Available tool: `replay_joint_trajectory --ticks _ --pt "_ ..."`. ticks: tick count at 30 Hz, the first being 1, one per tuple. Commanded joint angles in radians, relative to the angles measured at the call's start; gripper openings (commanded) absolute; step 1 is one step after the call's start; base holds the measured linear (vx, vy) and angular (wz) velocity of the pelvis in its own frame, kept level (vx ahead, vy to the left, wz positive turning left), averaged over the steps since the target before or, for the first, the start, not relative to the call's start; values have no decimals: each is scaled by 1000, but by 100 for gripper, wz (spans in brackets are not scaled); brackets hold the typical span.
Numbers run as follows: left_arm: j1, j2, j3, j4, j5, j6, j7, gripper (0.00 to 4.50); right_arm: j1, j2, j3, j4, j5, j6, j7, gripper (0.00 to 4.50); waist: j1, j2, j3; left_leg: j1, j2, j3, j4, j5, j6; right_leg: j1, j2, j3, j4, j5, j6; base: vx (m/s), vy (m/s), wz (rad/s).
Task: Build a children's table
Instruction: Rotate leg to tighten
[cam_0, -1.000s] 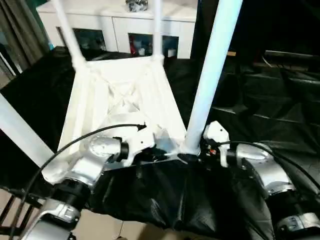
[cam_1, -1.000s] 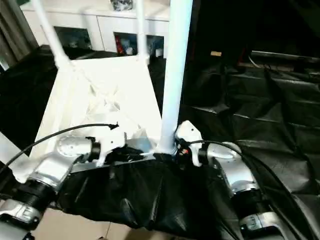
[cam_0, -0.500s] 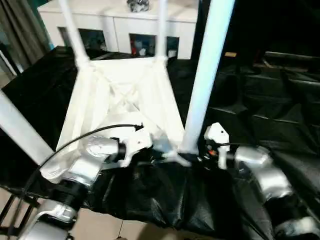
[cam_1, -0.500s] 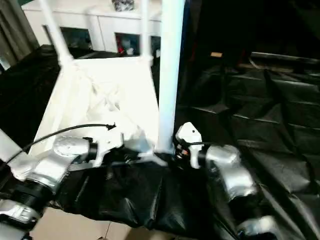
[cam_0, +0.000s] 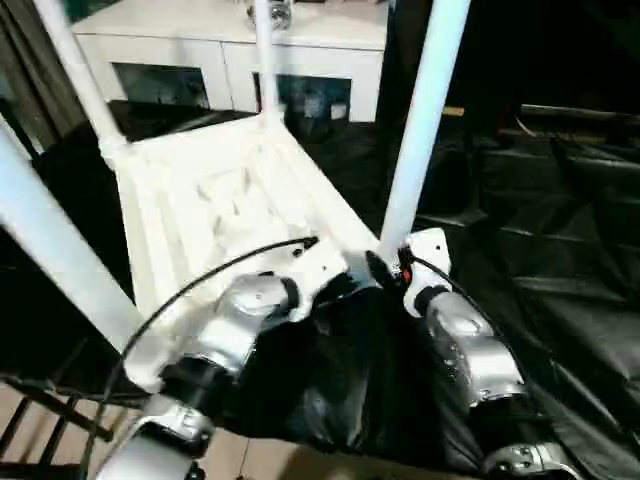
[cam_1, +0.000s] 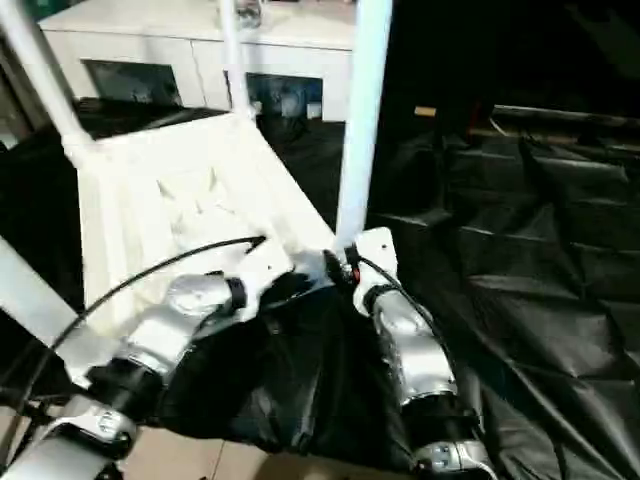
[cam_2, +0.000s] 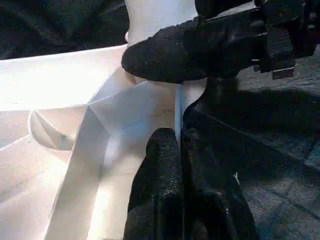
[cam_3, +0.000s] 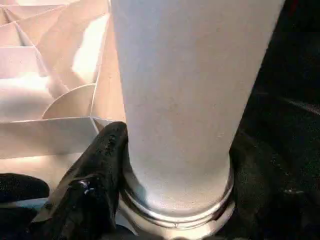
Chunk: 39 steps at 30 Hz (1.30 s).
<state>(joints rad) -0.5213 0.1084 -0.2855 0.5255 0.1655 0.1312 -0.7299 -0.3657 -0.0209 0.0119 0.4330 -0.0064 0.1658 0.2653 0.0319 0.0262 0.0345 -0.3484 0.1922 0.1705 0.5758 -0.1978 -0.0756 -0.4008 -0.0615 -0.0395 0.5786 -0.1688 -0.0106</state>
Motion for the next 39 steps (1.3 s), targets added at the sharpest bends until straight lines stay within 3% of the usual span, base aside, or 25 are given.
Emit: replay_joint_trajectory --ticks 1,6,11,18,23,24,28,30,39 --pt "-1 -63 -63 -31 -26 -30 -19 0 5 53 71 9 25 38 63 347 -1 -8 -46 -5 24 -4 -68 -210 35 44 -63 36 -72 -272 -164 0 0 0" --pt "18 -19 -49 -52 -32 -42 -58 0 6 -11 59 -7 30 27 134 392 0 -8 -48 -7 27 -4 -67 -197 46 48 -64 35 -68 -246 -178 0 0 0" --pt "34 54 -37 -72 -70 -85 -169 0 -15 -145 84 27 23 -41 304 392 0 -5 -48 -8 26 -2 -62 -192 64 48 -65 34 -67 -221 -201 0 0 0" --pt "48 144 -20 -86 -116 -121 -303 0 -18 -284 113 -5 85 -66 638 392 7 -6 -50 -8 32 -1 -59 -163 93 54 -65 32 -54 -145 -241 0 0 0" --pt "58 198 -19 -99 -154 -129 -401 0 -9 -349 157 -45 155 -48 823 392 10 -9 -51 -8 34 0 -58 -148 100 56 -66 29 -53 -159 -244 0 0 0" --pt "58 206 -19 -97 -159 -135 -417 0 -10 -356 163 -48 162 -49 846 365 13 -11 -51 -8 34 1 -56 -145 105 56 -64 28 -51 -155 -246 0 0 0" --pt "57 232 -25 -95 -172 -138 -472 0 -15 -366 171 -56 184 -26 932 357 16 -10 -51 -7 36 3 -55 -139 103 52 -64 28 -49 -152 -253 0 0 0" --pt "55 236 -29 -95 -171 -137 -486 0 -15 -370 180 -61 185 -20 952 315 19 -9 -51 -6 37 4 -55 -138 102 51 -65 28 -49 -150 -256 0 0 0" --pt "42 235 -31 -73 -173 -147 -491 0 -2 -373 196 -77 196 -12 967 256 29 -7 -53 -3 36 3 -55 -139 86 52 -65 29 -48 -154 -247 0 0 0"
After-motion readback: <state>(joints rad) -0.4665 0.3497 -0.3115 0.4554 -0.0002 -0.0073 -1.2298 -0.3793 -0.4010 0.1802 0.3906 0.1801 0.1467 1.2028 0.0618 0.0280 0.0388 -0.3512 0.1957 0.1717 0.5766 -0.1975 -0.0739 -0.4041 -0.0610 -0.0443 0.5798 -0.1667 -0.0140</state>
